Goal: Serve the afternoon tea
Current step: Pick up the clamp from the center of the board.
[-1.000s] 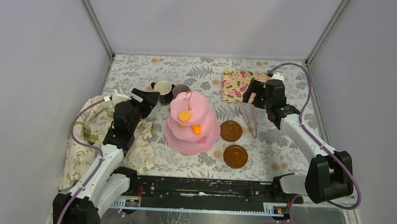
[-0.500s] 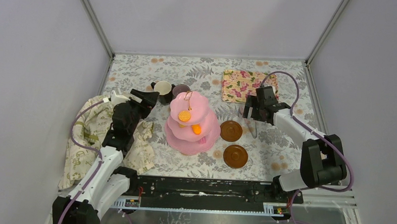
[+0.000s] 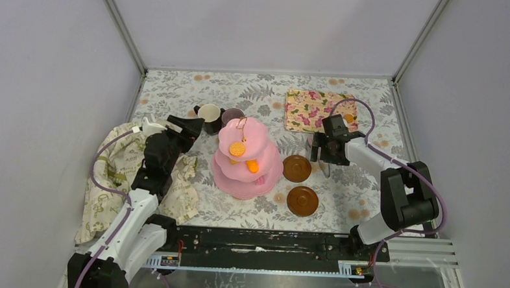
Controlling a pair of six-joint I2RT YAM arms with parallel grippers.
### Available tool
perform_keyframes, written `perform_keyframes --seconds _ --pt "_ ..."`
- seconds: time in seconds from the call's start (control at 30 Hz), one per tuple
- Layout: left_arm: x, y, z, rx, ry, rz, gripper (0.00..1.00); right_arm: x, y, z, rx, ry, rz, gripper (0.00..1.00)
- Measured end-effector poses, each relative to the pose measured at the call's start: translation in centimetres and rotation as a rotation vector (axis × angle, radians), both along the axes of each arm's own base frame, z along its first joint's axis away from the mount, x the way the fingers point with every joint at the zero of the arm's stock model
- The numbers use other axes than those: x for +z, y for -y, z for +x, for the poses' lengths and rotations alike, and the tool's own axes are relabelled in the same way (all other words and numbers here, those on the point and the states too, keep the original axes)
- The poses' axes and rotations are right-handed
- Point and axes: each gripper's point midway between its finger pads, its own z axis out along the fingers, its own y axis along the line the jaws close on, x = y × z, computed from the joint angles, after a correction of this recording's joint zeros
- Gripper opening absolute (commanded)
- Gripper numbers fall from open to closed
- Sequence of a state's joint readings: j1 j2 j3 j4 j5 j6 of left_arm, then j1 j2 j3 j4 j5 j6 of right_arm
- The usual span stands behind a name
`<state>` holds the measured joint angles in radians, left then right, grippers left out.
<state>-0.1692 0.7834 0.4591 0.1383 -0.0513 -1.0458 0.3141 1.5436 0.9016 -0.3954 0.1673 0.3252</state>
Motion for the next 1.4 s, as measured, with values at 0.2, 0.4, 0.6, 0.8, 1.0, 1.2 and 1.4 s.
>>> perform_keyframes --seconds 0.2,0.4,0.6,0.8,1.0,1.2,1.4 --pt "0.1 0.0 0.0 0.0 0.005 -0.001 0.85 -0.9 0.1 -0.1 0.004 -0.032 -0.014 0.81" --pt "-0.2 0.0 0.0 0.001 0.006 -0.002 0.85 -1.8 0.4 -0.2 0.0 -0.058 -0.035 0.72" --pt "-0.3 0.0 0.0 0.003 0.005 -0.011 0.85 -2.0 0.7 -0.2 -0.006 -0.059 -0.053 0.65" --pt "-0.3 0.0 0.0 0.003 0.004 -0.012 0.85 -2.0 0.5 0.3 -0.006 -0.042 -0.045 0.59" --pt "-0.3 0.0 0.1 0.003 0.003 -0.012 0.85 -2.4 0.3 0.1 0.007 -0.056 -0.049 0.52" --pt "-0.4 0.0 0.1 0.003 -0.001 -0.011 0.85 -2.4 0.2 0.2 0.024 -0.051 -0.052 0.36" --pt "-0.4 0.0 0.1 0.003 -0.001 -0.011 0.85 -1.8 0.0 0.1 0.033 -0.039 -0.05 0.34"
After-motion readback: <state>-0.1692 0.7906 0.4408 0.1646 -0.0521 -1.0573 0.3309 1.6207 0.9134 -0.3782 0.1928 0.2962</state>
